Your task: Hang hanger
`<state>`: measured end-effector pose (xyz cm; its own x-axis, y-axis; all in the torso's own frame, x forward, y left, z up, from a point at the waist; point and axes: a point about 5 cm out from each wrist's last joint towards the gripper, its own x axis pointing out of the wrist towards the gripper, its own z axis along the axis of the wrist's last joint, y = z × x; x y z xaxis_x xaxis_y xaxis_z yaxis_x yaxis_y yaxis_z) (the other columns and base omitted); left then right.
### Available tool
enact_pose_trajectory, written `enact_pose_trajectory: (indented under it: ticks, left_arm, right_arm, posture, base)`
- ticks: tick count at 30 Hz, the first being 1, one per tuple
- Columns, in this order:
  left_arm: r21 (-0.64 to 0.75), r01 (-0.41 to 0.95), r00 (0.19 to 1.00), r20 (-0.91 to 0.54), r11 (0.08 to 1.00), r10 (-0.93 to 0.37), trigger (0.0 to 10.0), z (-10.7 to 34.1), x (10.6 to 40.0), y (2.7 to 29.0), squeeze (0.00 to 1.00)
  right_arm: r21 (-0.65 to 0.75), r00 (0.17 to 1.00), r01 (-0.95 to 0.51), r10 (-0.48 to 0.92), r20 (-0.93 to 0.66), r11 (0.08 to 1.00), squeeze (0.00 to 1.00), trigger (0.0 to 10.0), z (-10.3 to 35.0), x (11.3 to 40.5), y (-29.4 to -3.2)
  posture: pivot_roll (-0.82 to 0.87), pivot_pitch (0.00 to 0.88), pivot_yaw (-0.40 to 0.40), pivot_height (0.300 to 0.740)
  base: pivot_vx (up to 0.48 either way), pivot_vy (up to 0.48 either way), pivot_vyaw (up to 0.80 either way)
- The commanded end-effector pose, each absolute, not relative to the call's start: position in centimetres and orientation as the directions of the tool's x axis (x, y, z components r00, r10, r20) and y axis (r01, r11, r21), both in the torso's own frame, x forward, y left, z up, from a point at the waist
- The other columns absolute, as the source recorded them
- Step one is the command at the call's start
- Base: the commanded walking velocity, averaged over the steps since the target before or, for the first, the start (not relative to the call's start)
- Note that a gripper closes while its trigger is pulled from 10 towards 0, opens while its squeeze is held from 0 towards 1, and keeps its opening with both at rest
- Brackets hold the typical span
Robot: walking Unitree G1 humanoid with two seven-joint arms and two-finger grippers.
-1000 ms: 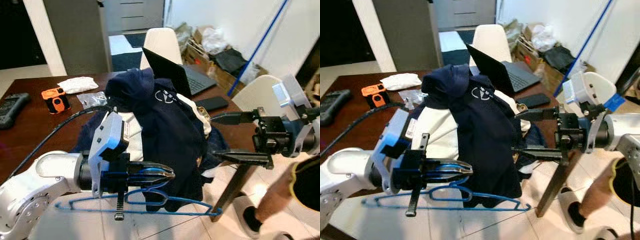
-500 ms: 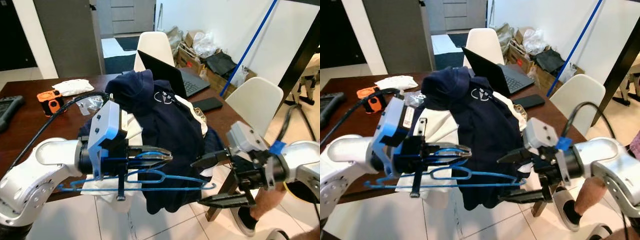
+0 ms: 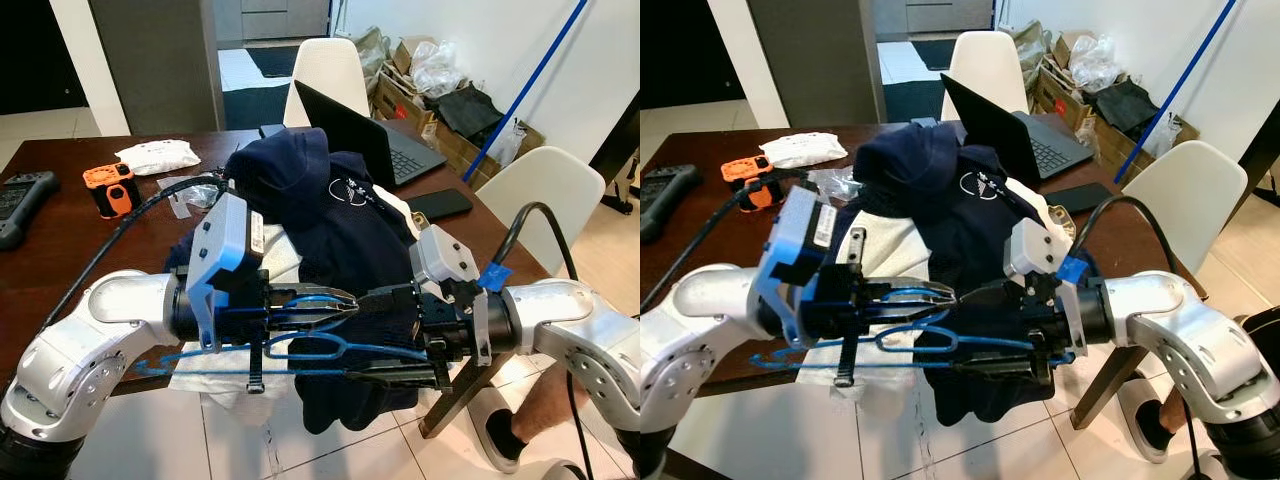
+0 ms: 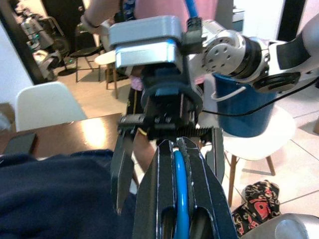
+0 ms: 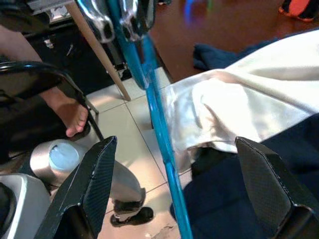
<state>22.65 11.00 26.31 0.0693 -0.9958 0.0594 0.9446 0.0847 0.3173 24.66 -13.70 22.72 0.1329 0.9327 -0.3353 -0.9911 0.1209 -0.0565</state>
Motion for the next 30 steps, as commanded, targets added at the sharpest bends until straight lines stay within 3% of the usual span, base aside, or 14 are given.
enact_pose_trajectory:
  ticks: [1,9,10,11,12,30]
  left_arm:
    - [0.337,0.939,0.049,0.065,0.068,-0.997,10.0,26.4,22.6,10.6,0.0]
    - [0.345,0.937,0.028,0.088,0.057,-0.996,10.0,26.4,22.6,10.2,0.0]
    - [0.346,0.937,0.025,0.09,0.054,-0.996,10.0,26.5,22.5,10.1,0.0]
    - [0.346,0.937,0.025,0.09,0.054,-0.996,10.0,26.5,22.5,10.1,0.0]
    - [0.347,0.936,0.022,0.091,0.053,-0.996,10.0,26.5,22.5,10.1,0.0]
    - [0.352,0.935,-0.001,0.088,0.031,-0.996,10.0,26.6,22.4,10.0,0.0]
  right_arm:
    - [-0.062,0.13,-0.991,0.923,-0.362,0.115,0.0,10.0,22.5,24.5,-12.8]
    - [-0.041,0.144,-0.989,0.91,-0.389,0.139,0.0,10.0,21.7,24.7,-11.0]
    - [-0.036,0.141,-0.99,0.908,-0.394,0.138,0.0,1.0,21.6,24.6,-10.8]
    - [-0.036,0.141,-0.99,0.908,-0.394,0.138,0.0,1.0,21.6,24.6,-10.8]
    - [-0.033,0.139,-0.99,0.907,-0.397,0.137,0.0,0.0,21.5,24.6,-10.7]
    - [-0.029,0.135,-0.99,0.897,-0.42,0.135,0.0,0.0,21.2,24.4,-10.5]
  posture:
    - [-0.03,0.0,-0.041,0.74]
    - [-0.02,0.0,-0.041,0.74]
    - [-0.02,0.0,-0.04,0.74]
    - [-0.02,0.0,-0.04,0.74]
    - [-0.02,0.0,-0.039,0.74]
    - [-0.02,0.0,-0.038,0.74]
  base:
    - [0.0,0.0,0.0]
    - [0.0,0.0,0.0]
    - [0.0,0.0,0.0]
    - [0.0,0.0,0.0]
    - [0.0,0.0,0.0]
    - [0.0,0.0,0.0]
